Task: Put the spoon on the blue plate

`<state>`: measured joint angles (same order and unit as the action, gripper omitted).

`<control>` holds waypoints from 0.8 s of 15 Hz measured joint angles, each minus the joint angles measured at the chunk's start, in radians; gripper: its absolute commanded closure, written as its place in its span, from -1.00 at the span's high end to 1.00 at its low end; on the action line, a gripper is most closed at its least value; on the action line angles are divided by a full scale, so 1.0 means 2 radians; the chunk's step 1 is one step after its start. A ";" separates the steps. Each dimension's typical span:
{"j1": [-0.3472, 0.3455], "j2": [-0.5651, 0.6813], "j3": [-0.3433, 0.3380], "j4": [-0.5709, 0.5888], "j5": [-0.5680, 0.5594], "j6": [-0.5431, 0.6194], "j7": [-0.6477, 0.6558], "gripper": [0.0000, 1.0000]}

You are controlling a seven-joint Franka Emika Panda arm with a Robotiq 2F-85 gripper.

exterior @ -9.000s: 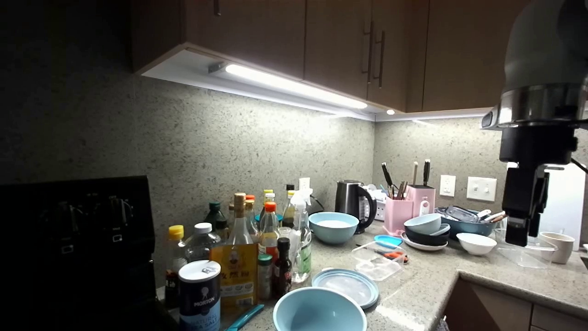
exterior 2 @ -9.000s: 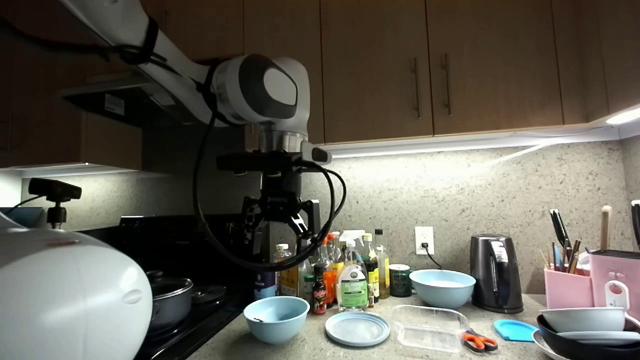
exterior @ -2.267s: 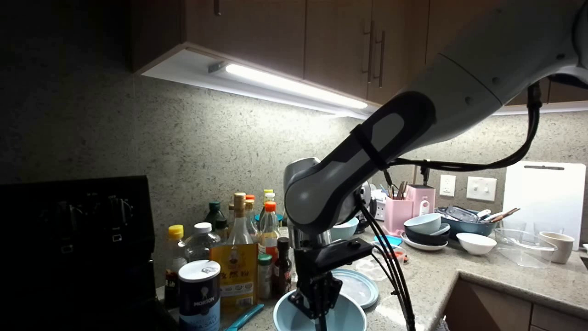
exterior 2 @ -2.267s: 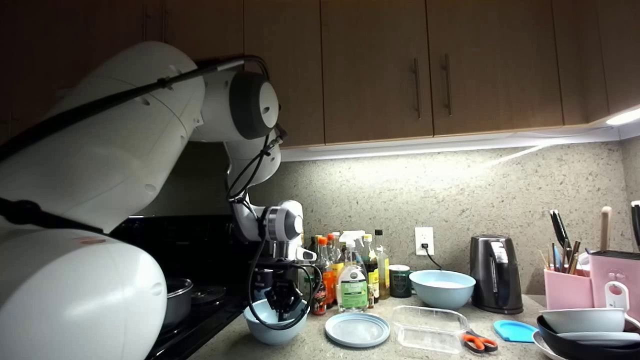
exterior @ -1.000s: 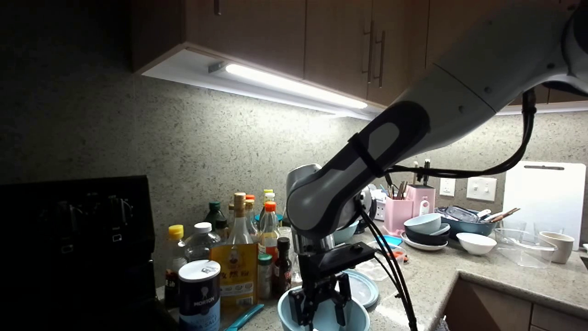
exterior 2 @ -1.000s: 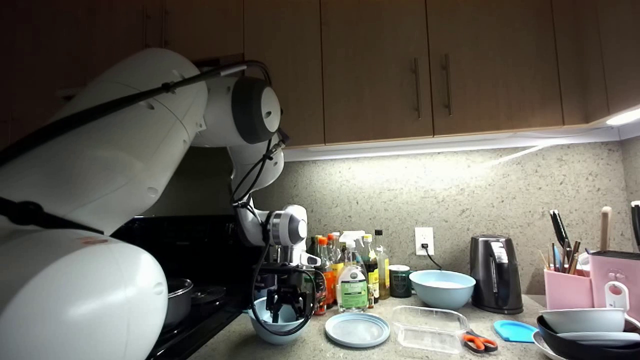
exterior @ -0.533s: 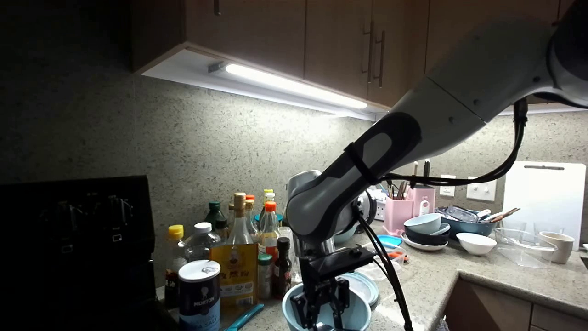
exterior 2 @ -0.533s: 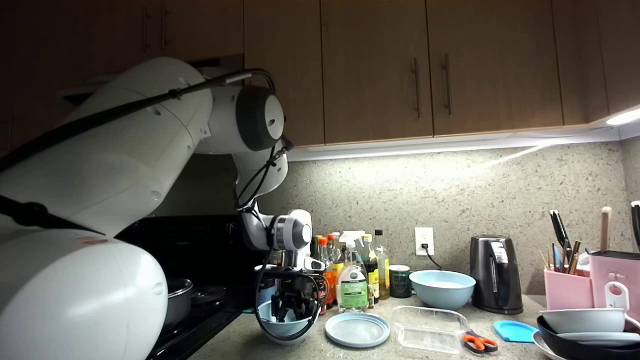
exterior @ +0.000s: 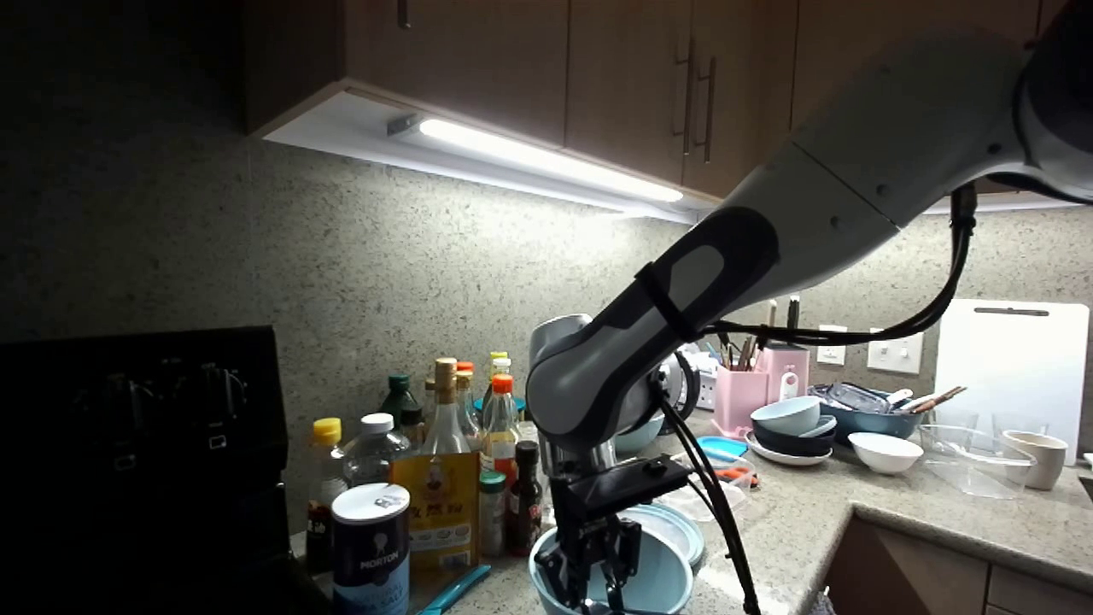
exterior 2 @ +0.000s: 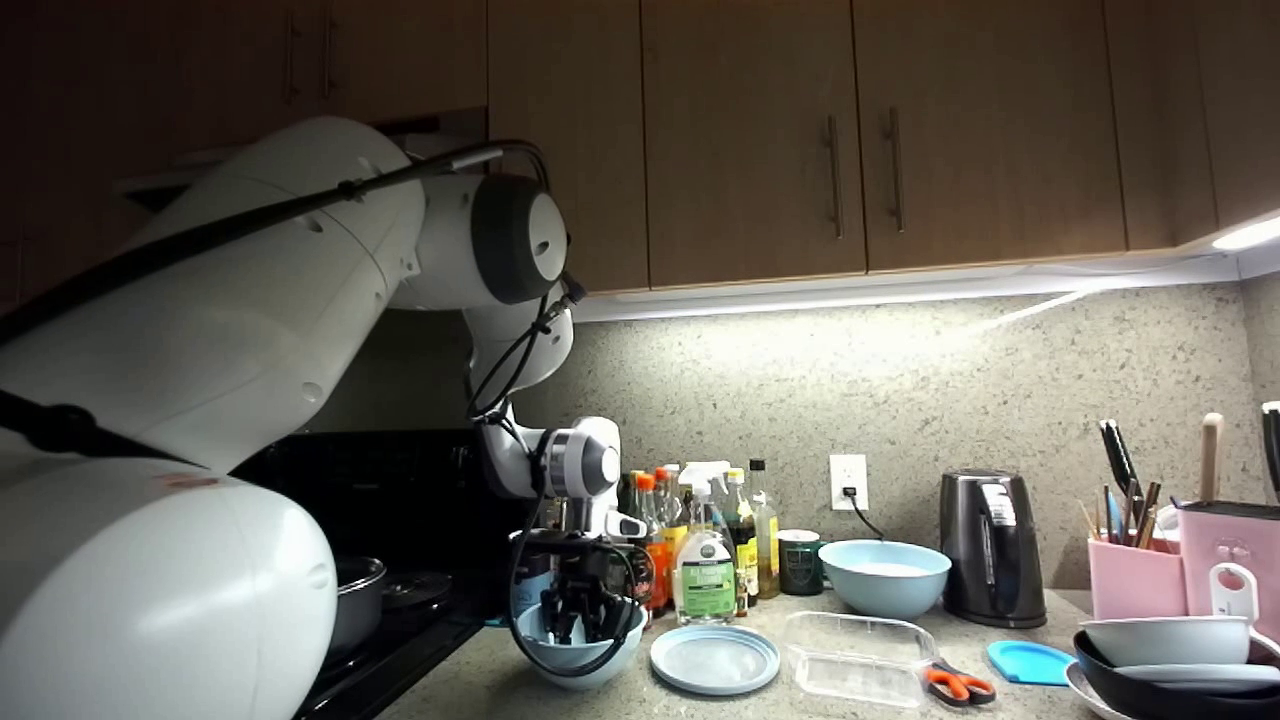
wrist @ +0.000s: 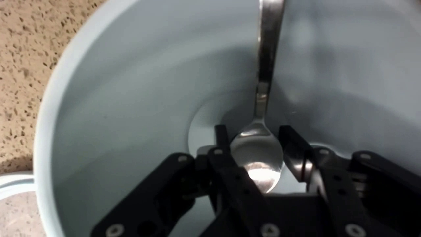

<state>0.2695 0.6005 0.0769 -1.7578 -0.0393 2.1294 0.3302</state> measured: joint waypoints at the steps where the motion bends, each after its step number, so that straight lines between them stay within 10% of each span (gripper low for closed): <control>1: 0.002 -0.001 0.000 0.001 0.000 0.000 0.000 -0.65; 12: 0.044 -0.090 0.003 -0.022 -0.037 0.000 0.045 -0.65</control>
<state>0.3578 0.4213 0.0837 -1.8020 -0.1125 2.1303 0.4197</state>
